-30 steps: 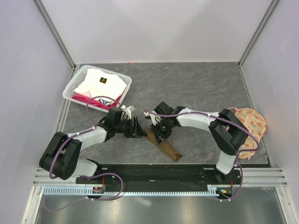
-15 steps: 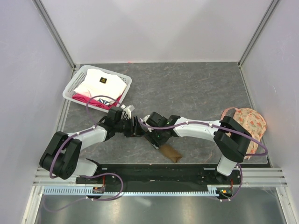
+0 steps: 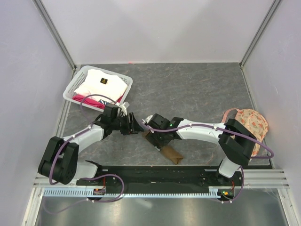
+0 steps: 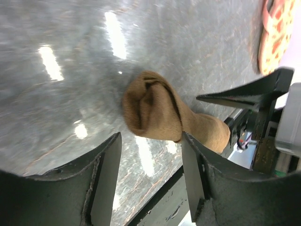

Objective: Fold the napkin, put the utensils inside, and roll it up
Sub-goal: Roll the napkin with the utensil

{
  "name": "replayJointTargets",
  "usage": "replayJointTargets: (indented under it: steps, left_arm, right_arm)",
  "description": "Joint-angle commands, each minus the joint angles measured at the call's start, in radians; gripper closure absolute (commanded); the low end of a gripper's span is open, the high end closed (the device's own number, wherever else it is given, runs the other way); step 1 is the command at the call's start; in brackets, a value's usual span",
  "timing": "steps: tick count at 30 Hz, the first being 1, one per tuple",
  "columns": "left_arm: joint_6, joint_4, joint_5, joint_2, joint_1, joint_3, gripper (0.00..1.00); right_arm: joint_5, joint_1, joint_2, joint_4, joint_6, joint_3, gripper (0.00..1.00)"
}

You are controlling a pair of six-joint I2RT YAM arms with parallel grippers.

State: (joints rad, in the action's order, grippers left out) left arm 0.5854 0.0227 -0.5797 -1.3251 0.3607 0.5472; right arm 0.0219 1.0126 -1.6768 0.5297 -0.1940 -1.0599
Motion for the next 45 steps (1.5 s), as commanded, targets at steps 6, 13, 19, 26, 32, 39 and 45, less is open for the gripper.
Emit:
replayJointTargets:
  steps: [6,13,19,26,32,39,45]
  left_arm:
    - [-0.024,0.144,-0.034,0.109,-0.072,0.152,0.35]
    - [-0.088,0.232,-0.078,0.125,-0.097,0.281,0.33]
    - [-0.156,0.295,-0.078,0.116,-0.15,0.393,0.33]
    - [-0.202,0.335,-0.094,0.106,-0.204,0.453,0.33]
    - [-0.245,0.365,-0.085,0.107,-0.236,0.477,0.33]
    - [-0.257,0.365,-0.077,0.112,-0.258,0.479,0.33]
    - [-0.26,0.367,-0.066,0.138,-0.279,0.479,0.33]
  right_arm:
    - [0.007,0.006,-0.023,-0.03,-0.01,0.051,0.29]
    - [0.087,-0.015,-0.064,-0.019,-0.053,0.049,0.49]
    - [0.118,-0.161,-0.077,-0.02,0.005,0.028,0.55]
    - [0.086,-0.359,-0.202,-0.017,0.18,-0.135,0.55]
    - [0.02,-0.528,-0.369,-0.002,0.275,-0.331,0.55]
    - [-0.019,-0.705,-0.511,0.036,0.32,-0.523,0.53]
    - [-0.02,-0.792,-0.523,0.053,0.357,-0.58,0.53]
